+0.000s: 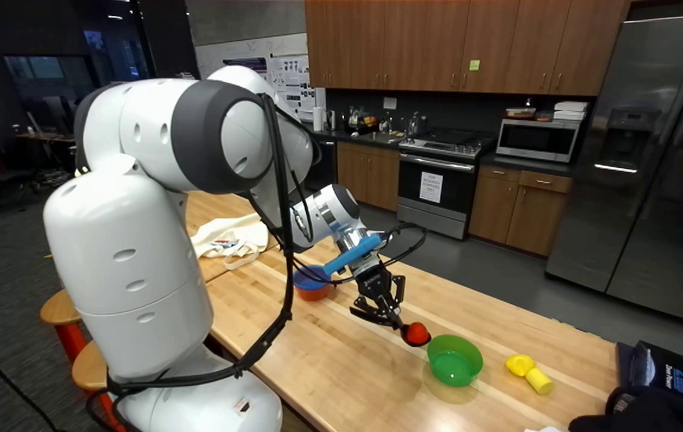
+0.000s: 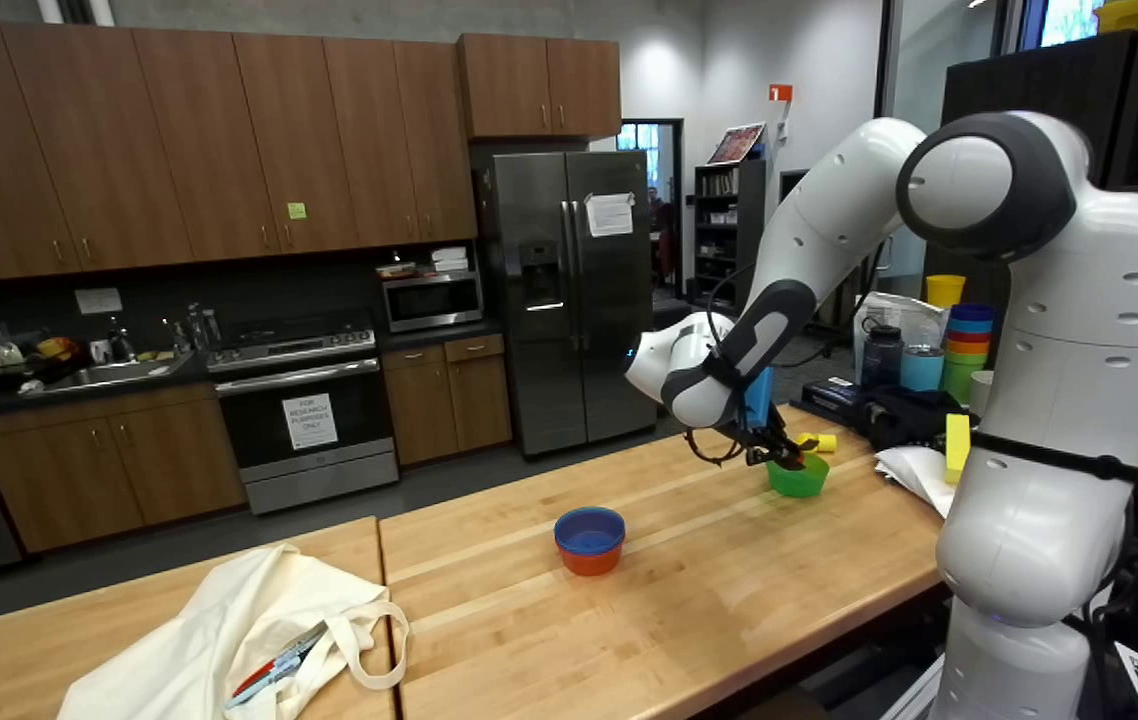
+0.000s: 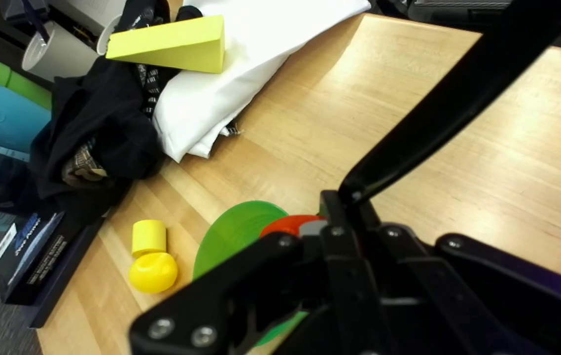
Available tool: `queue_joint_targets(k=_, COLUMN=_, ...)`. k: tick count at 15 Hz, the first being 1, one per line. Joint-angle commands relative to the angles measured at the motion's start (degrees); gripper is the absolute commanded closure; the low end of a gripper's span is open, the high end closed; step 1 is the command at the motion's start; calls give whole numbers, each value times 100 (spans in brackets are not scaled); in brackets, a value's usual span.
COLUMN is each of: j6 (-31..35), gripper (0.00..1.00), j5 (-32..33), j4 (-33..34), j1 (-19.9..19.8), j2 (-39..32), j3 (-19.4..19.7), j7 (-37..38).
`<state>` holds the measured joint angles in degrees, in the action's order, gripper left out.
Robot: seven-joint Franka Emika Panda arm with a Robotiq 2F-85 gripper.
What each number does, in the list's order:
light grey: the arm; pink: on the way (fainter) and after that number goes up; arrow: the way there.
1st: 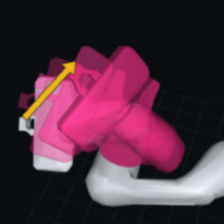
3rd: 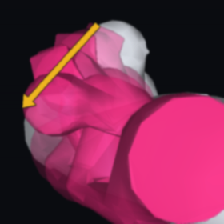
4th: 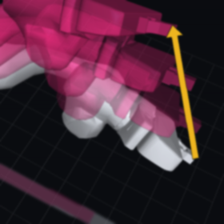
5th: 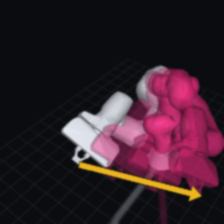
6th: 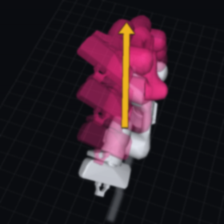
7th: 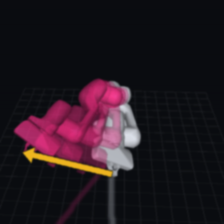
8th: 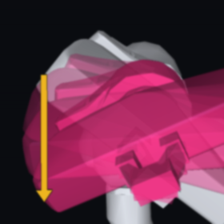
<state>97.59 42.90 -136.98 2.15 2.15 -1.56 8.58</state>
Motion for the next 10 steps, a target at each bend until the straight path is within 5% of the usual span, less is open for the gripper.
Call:
queue_joint_targets(k=1, j6=-13, gripper=98, j5=77, j4=167, j1=-40, j2=-124, j3=14, j7=-162)
queue_joint_targets(k=10, j6=48, gripper=98, j5=102, j4=295, j1=-106, j2=-312, j3=92, j7=-298)
